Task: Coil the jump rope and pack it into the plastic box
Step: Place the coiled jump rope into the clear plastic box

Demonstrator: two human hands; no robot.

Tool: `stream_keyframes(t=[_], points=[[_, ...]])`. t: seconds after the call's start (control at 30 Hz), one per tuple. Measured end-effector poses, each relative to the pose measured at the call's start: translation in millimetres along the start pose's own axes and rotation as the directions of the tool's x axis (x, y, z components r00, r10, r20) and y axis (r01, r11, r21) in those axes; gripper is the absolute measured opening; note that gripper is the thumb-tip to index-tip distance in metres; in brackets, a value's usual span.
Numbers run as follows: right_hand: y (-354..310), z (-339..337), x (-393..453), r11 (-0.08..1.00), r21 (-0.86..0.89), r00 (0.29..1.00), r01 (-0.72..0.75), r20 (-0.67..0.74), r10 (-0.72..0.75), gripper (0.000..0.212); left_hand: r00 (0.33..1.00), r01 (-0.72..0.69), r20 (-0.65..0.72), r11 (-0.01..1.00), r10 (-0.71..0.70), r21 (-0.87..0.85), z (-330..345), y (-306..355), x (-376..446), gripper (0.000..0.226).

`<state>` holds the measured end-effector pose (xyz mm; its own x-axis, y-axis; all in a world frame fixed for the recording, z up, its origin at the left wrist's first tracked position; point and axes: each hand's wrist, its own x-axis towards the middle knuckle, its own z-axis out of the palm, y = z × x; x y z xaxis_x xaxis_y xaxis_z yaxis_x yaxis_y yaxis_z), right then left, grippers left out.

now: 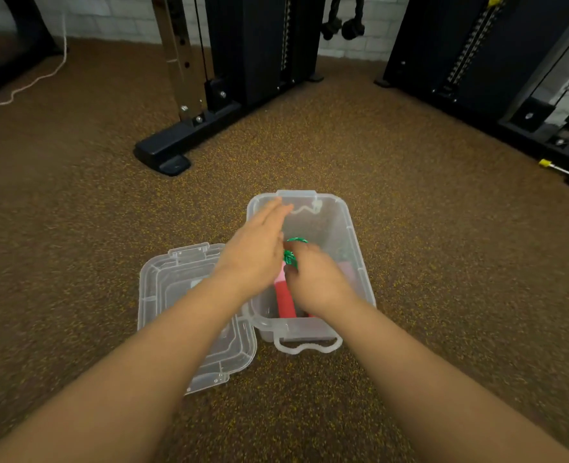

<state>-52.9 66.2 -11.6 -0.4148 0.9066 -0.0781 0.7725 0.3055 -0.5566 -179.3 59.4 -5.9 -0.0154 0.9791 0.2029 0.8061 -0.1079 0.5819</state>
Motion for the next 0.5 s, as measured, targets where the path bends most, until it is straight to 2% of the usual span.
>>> stream_keyframes(t=[0.07,0.13,0.23,0.3,0.33,0.4,0.5], points=[[-22,3,-10,0.99,0.037,0.989,0.134,-0.069,-0.131,0.041,0.985,0.041,-0.168,0.999,-0.045,-0.023,-21,-21,-19,0.052],[-44,14,-21,0.963,0.033,0.96,0.266,-0.105,-0.261,0.042,0.98,0.145,-0.144,0.989,-0.14,0.025,-34,-47,-40,0.052],[-75,36,-41,0.904,0.045,0.904,0.426,-0.052,-0.423,0.042,0.983,0.181,-0.002,0.971,-0.183,0.157,-46,-74,-79,0.053],[-89,54,-54,0.861,0.014,0.86,0.509,0.039,-0.509,0.042,0.958,0.156,0.185,0.94,-0.218,0.303,-44,-87,-104,0.053],[-94,63,-59,0.841,-0.023,0.839,0.54,0.094,-0.536,0.044,0.927,0.093,0.296,0.904,-0.232,0.417,-39,-93,-116,0.053],[-96,79,-69,0.83,-0.098,0.823,0.549,0.235,-0.517,0.054,0.844,0.0,0.467,0.87,-0.264,0.492,-29,-109,-138,0.059],[-86,93,-81,0.86,-0.158,0.816,0.485,0.433,-0.381,0.071,0.795,0.076,0.503,0.879,-0.339,0.471,-25,-132,-164,0.082]])
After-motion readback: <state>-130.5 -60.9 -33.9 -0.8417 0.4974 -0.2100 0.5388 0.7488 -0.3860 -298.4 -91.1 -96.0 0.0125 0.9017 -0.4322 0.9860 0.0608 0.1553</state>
